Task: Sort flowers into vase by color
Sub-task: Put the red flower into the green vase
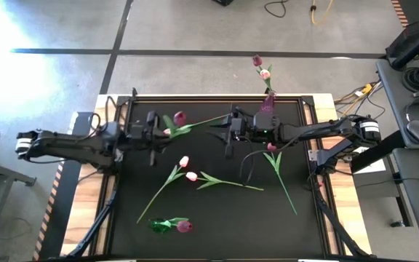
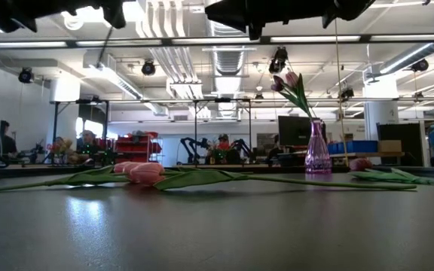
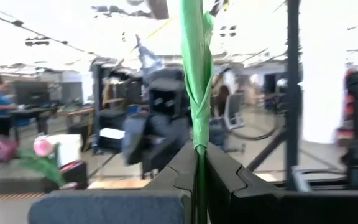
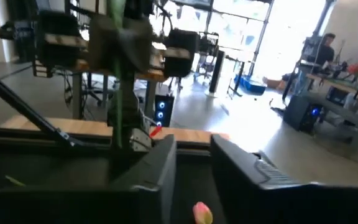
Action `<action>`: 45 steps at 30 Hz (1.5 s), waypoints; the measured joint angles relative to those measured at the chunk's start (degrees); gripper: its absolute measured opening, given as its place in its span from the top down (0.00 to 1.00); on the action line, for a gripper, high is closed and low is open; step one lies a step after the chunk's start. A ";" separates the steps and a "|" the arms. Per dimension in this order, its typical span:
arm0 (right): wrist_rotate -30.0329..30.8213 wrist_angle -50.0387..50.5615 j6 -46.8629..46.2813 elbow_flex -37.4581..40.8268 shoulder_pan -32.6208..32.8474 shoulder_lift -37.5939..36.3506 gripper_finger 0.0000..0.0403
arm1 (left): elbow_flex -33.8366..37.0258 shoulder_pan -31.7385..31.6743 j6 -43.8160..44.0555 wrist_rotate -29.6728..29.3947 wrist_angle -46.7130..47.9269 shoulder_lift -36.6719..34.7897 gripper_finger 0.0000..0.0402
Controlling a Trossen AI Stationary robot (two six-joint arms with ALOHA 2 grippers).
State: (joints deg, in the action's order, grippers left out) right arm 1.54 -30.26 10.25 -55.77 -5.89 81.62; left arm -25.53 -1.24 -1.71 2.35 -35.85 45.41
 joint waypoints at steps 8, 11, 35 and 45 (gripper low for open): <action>-5.02 -1.02 -1.94 1.10 3.18 1.68 0.97 | 3.53 15.84 -4.85 -16.48 -0.74 -3.85 1.00; -5.01 -4.34 -1.98 1.10 5.72 3.56 0.97 | 4.78 21.82 -6.90 -22.42 -4.05 -3.35 1.00; -4.56 -6.77 -2.13 -24.99 14.94 23.08 0.97 | -0.71 36.90 -9.86 -37.99 -6.18 12.37 1.00; -4.46 0.91 0.75 -31.60 15.17 24.20 0.97 | -1.08 38.37 -8.09 -40.89 -3.70 12.27 1.00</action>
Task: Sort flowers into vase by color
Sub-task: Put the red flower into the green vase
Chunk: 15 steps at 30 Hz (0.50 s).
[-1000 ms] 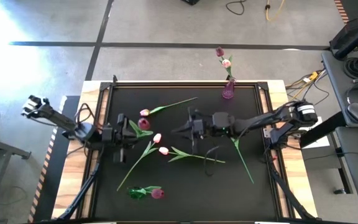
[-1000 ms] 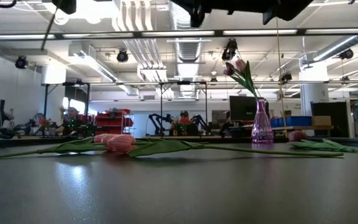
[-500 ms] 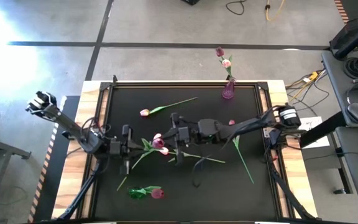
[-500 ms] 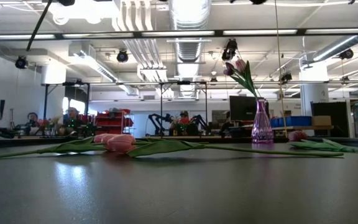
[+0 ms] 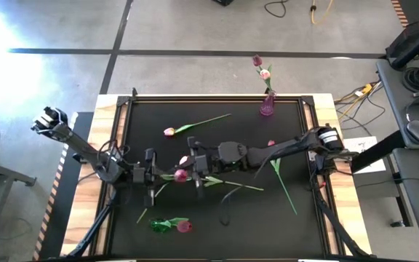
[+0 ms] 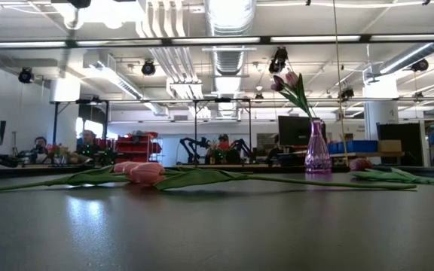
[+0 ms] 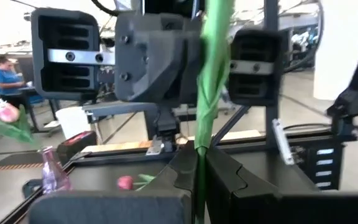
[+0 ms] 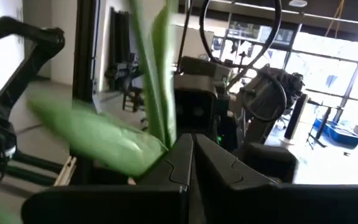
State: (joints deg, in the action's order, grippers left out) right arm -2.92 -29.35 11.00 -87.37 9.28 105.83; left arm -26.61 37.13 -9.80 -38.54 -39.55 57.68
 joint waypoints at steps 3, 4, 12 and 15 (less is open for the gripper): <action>0.65 4.15 1.27 0.34 0.00 -2.53 0.97 | 0.00 3.11 0.46 -0.70 0.36 -2.15 1.00; 1.72 5.53 1.81 0.64 0.12 -3.50 0.97 | 0.00 4.51 0.57 -1.77 0.59 -3.02 1.00; 8.20 5.62 2.85 9.63 0.35 -11.01 0.97 | 0.00 19.13 1.15 -16.82 1.22 -6.23 1.00; 9.70 1.63 2.12 14.56 0.35 -13.64 0.97 | 0.00 23.09 2.51 -20.89 0.37 -5.19 1.00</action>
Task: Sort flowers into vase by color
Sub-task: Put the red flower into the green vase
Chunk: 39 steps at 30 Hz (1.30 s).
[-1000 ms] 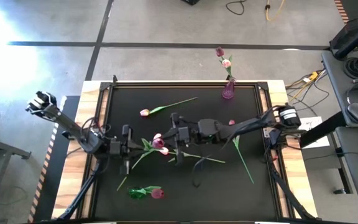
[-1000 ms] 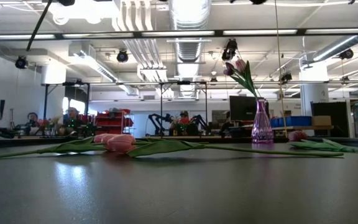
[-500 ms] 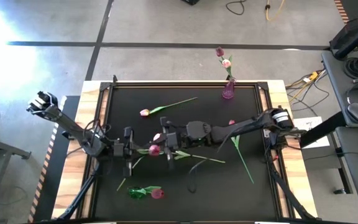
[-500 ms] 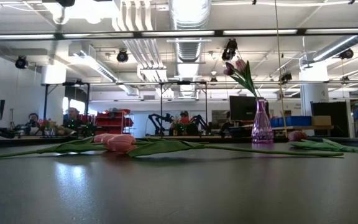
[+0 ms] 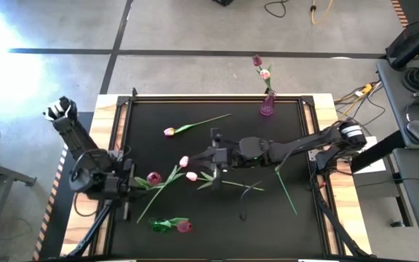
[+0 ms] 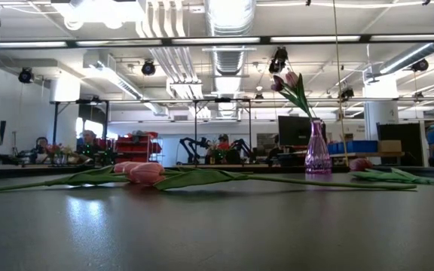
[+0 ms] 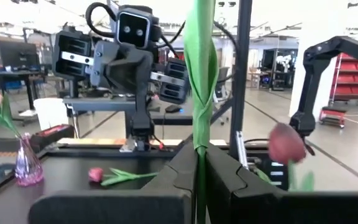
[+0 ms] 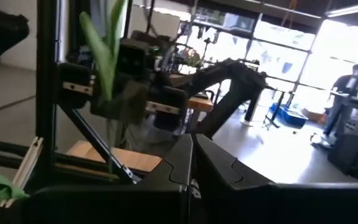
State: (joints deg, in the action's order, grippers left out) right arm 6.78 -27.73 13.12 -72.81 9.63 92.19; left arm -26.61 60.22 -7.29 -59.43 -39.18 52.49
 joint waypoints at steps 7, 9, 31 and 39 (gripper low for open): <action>2.21 -7.48 -1.85 8.43 -0.15 -3.68 0.97 | 0.00 1.69 0.38 -0.70 -10.35 6.33 1.00; 2.79 -7.99 -2.01 9.86 -0.15 -4.69 0.97 | 0.00 1.68 0.38 1.06 -13.63 8.28 1.00; 5.33 -9.07 -1.70 12.48 -0.15 -6.69 0.97 | 0.00 1.84 -1.22 9.09 -36.60 25.46 1.00; 5.34 -9.05 -1.59 12.48 -0.15 -6.69 0.97 | 0.00 1.84 -5.65 9.09 -39.68 27.90 1.00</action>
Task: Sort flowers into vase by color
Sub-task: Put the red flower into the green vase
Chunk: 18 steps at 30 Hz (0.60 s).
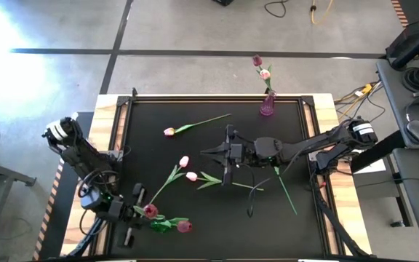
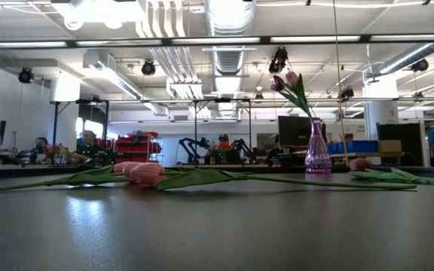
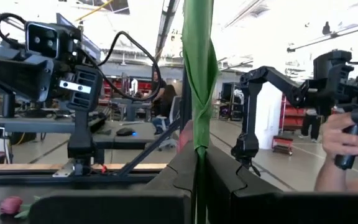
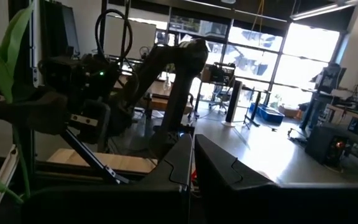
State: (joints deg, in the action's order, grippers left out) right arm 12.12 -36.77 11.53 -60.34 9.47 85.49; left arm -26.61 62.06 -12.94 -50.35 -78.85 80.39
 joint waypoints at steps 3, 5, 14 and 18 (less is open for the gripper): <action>0.00 0.00 0.00 0.00 0.00 0.00 0.97 | 0.00 0.00 0.08 -0.02 -0.07 0.81 1.00; 0.00 0.00 0.00 0.00 0.00 0.00 0.97 | 0.00 0.00 0.08 -0.02 -0.06 1.51 1.00; -0.02 0.00 0.02 0.00 0.00 0.00 0.97 | 0.04 0.00 1.33 -2.67 -0.06 3.74 1.00; 0.00 0.01 0.02 0.00 0.00 0.00 0.97 | 0.15 0.00 1.78 -3.18 -0.03 4.27 1.00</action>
State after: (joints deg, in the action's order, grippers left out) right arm 12.12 -36.76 11.55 -60.34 9.47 85.49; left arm -26.46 62.06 -11.16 -53.53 -78.88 84.65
